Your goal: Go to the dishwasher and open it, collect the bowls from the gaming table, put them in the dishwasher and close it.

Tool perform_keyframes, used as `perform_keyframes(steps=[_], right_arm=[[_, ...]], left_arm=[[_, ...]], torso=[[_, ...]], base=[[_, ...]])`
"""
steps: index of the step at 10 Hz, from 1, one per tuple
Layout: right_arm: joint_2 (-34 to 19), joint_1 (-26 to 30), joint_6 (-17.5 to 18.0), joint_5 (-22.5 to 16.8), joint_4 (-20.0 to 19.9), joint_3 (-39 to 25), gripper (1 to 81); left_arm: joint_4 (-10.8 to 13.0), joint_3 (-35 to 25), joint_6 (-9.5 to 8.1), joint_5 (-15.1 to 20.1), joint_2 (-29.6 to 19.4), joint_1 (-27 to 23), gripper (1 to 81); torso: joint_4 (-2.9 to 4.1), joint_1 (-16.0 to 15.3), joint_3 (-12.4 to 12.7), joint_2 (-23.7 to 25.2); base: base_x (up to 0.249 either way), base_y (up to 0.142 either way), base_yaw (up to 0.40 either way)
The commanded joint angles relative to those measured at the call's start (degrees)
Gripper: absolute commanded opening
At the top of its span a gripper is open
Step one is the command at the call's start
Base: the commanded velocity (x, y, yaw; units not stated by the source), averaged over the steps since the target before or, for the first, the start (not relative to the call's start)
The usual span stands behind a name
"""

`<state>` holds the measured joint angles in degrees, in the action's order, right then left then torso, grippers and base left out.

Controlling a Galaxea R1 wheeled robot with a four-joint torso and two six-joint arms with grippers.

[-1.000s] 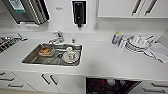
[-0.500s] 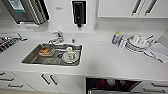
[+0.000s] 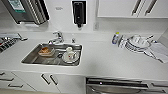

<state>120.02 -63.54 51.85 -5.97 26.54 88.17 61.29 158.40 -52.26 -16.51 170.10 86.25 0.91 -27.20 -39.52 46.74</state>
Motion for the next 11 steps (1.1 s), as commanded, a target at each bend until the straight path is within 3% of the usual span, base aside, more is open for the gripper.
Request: perform_keyframes(steps=[1,3,5,7,11], right_arm=[[2.43,-5.06,-1.05,-1.15,4.74,7.08,81.1],[9.72,-10.33,-1.49,1.03,8.61,13.3,81.1],[16.76,-15.08,-1.57,9.56,11.07,22.62,81.1],[21.59,-18.16,-1.57,13.69,11.87,29.66,81.1],[32.84,-20.71,-1.57,17.66,12.92,43.81,81.1]], left_arm=[[0.58,0.24,0.32,2.27,-0.63,0.02,81.1],[-0.03,0.24,0.23,2.27,-0.28,0.02,81.1],[-0.65,0.24,0.14,2.26,0.07,-0.06,81.1],[-0.74,0.24,0.23,2.18,0.16,-0.24,81.1],[-0.74,0.42,0.05,6.48,0.77,-0.86,81.1]], torso=[[0.0,0.0,0.0,0.0],[0.0,0.0,0.0,0.0],[0.0,0.0,0.0,0.0],[0.0,0.0,0.0,0.0],[0.0,0.0,0.02,0.0]], base=[[0.0,0.0,0.0],[0.0,0.0,0.0],[0.0,0.0,0.0],[0.0,0.0,0.0],[0.0,0.0,0.0]])
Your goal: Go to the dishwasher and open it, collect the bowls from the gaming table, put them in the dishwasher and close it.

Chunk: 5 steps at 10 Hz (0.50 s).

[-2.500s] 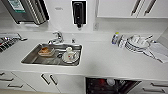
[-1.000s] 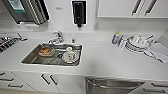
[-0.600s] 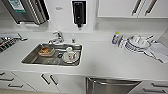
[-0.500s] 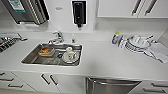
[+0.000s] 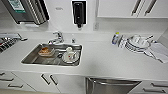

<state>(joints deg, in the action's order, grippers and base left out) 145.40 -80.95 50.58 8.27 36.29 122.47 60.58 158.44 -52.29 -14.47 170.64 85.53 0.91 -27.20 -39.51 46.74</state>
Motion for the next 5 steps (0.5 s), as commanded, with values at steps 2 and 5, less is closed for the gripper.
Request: perform_keyframes(steps=[2,5], right_arm=[[13.52,-3.83,-0.31,3.42,4.14,16.98,81.1],[21.1,-4.63,-0.22,3.25,5.54,26.83,81.1]], left_arm=[[-0.11,0.38,-0.27,5.76,0.4,-0.49,81.1],[-3.18,0.38,-0.89,8.76,1.11,-1.55,81.1]], torso=[[0.0,0.0,0.0,0.0],[0.0,0.0,0.02,0.0]], base=[[0.0,0.0,0.0],[0.0,0.0,0.0]])
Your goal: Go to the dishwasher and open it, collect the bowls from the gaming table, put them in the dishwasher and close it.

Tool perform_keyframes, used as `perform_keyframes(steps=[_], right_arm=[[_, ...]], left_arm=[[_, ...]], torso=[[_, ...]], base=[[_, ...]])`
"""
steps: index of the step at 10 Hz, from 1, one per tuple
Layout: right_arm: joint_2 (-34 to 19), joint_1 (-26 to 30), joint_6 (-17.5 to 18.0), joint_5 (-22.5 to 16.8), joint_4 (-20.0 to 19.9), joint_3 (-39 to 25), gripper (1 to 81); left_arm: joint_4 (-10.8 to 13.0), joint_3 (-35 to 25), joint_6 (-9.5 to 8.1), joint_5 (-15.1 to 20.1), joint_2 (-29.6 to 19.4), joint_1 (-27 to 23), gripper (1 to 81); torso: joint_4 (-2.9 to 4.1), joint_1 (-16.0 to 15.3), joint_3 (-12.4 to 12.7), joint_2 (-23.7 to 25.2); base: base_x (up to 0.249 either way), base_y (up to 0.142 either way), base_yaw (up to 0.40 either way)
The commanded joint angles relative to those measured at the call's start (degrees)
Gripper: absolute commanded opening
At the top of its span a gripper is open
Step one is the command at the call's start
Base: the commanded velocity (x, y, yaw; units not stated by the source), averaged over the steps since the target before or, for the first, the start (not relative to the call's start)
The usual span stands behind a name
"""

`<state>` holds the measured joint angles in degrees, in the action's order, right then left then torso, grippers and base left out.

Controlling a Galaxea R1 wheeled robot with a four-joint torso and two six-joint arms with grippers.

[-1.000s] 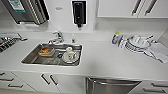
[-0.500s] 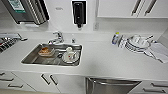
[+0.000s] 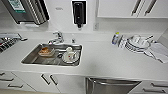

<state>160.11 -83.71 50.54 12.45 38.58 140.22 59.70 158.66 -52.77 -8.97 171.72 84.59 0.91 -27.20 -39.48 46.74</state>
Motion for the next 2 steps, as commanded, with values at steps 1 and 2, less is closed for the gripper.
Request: perform_keyframes(steps=[1,2], right_arm=[[7.61,-2.21,-0.27,-1.11,3.43,10.5,81.1],[8.32,-2.56,-0.27,-0.85,3.43,11.3,81.1]], left_arm=[[-2.3,0.16,-0.4,3.34,0.03,-0.61,81.1],[-2.39,0.16,-0.4,3.35,-0.05,-0.69,81.1]], torso=[[0.0,0.0,0.0,0.02],[0.0,0.0,0.0,0.02]], base=[[0.0,0.0,0.0],[0.0,0.0,0.0]])
